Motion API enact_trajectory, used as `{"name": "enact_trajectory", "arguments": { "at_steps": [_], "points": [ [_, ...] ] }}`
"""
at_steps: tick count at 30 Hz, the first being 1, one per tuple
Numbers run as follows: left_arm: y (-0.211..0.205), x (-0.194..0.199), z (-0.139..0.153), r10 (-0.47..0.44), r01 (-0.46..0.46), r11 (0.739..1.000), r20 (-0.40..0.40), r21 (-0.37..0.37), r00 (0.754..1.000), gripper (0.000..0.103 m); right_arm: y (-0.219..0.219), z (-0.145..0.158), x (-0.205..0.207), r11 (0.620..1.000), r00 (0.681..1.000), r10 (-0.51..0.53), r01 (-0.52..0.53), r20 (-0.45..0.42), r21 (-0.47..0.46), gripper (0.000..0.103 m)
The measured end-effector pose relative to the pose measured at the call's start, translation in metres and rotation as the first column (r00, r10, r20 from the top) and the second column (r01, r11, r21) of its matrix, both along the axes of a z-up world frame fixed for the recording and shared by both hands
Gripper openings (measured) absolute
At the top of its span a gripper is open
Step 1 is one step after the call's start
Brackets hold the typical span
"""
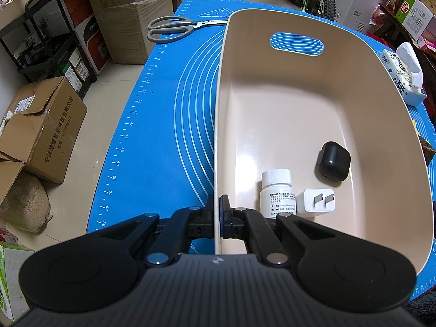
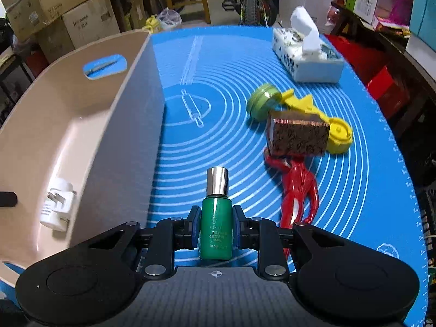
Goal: Organize rigid objects
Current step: 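Carry the green bottle into the bin with the right gripper and release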
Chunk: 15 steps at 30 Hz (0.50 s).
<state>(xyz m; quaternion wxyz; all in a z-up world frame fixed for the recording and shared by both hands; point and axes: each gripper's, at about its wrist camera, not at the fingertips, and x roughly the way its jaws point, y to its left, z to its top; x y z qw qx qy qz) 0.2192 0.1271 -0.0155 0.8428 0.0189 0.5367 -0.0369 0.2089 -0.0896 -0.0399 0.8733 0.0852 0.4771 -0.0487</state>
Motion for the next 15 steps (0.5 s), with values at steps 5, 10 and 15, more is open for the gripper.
{"name": "enact_trajectory", "arguments": {
  "at_steps": [5, 10, 15],
  "points": [
    [0.0, 0.0, 0.0, 0.0, 0.0, 1.0, 0.0, 0.0, 1.0, 0.004, 0.005, 0.026, -0.001, 0.999, 0.996, 0.03, -0.029, 0.081, -0.015, 0.033],
    [0.0, 0.0, 0.0, -0.002, 0.002, 1.0, 0.0, 0.0, 1.0, 0.004, 0.011, 0.056, 0.001, 0.999, 0.985, 0.052, -0.05, 0.163, -0.017, 0.033],
    [0.0, 0.0, 0.0, -0.001, 0.001, 1.0, -0.001, 0.0, 1.0, 0.004, 0.023, 0.082, 0.005, 0.997, 0.968, 0.077, -0.075, 0.239, -0.02, 0.033]
  ]
}}
